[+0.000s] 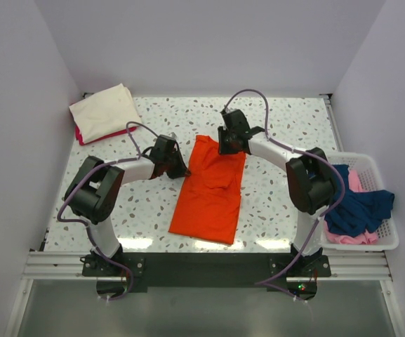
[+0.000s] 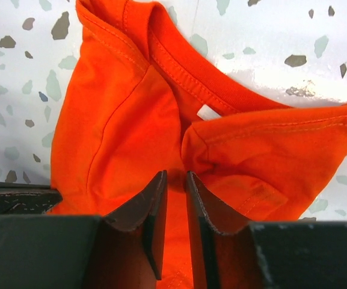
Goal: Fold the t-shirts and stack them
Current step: Fold the tshirt
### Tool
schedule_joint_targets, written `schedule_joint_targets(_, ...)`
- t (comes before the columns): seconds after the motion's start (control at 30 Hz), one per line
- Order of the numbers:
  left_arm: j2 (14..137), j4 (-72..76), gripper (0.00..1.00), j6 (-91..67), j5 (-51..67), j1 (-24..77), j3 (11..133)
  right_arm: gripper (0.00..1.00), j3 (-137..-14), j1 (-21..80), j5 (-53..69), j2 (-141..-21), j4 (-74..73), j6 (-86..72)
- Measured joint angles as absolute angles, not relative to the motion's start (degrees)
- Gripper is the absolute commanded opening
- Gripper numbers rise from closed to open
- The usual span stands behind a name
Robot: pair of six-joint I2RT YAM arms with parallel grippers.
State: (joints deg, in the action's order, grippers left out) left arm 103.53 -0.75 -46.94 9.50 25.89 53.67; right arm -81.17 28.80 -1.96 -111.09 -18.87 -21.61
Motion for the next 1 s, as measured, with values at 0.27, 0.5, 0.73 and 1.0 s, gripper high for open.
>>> schedule_joint_targets(0.27, 103.63, -0.54, 0.0, -46.94, 9.61, 25.89, 53.69, 0.4, -80.71, 28.8, -1.45, -111.59, -18.76, -21.89)
schedule_joint_targets(0.5, 103.66, -0.51, 0.0, -46.94, 9.63, 25.89, 53.67, 0.27, -80.51, 28.82, -0.51, -112.18, -18.57, -21.89)
schedule_joint_targets(0.73, 103.72, -0.36, 0.0, -46.94, 9.74, 25.89, 53.67, 0.02, -79.64, 28.8, -0.45, -112.16, -18.55, -22.31)
schedule_joint_targets(1.0, 103.72, -0.36, 0.0, -46.94, 9.78, 25.85, 53.67, 0.0, -78.24, 28.8, -0.47, -110.85, -18.85, -22.31)
